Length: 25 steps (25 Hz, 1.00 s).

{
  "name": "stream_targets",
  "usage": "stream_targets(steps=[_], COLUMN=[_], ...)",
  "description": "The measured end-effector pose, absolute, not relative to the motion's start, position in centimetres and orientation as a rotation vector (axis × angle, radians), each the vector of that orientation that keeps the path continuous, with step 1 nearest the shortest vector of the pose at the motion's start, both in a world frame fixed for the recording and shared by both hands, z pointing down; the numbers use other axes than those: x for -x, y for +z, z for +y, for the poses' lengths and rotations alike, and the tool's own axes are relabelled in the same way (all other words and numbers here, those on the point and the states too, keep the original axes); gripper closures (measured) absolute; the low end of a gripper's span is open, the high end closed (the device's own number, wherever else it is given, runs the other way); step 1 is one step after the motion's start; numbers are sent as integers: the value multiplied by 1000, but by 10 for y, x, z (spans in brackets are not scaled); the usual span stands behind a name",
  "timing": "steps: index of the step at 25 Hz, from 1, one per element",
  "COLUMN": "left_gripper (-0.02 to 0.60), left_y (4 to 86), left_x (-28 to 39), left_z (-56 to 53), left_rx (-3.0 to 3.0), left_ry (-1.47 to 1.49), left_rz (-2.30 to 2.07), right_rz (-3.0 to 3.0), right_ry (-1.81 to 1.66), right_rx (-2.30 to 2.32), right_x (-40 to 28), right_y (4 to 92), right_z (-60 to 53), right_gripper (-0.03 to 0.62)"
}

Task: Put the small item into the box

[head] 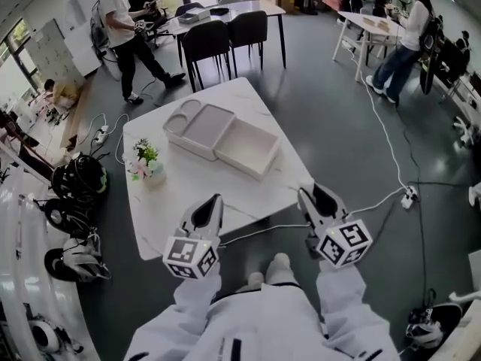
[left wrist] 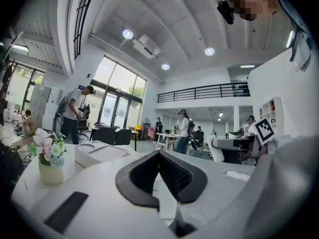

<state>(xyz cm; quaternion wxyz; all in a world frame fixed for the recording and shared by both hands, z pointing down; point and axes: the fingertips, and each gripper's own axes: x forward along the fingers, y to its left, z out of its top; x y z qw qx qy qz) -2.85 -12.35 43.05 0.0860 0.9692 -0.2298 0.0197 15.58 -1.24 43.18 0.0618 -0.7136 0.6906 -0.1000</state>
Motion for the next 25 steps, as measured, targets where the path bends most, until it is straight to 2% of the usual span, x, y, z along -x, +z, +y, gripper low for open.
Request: stream_targets(steps=[9, 17, 25], left_gripper=[583, 583, 583], left_y=[447, 459, 490], left_x=[9, -43, -66], left_z=[-167, -216, -248], left_rx=[-2803, -2705, -2566], left_ry=[93, 123, 165], left_rz=[-713, -826, -933], right_rz=[2153, 2254, 2405], right_ry=[-352, -420, -520], right_rx=[2093, 2003, 1904], right_x=[-185, -245, -269], right_y=[438, 438, 458], right_z=[-76, -148, -212], right_gripper=[477, 477, 477])
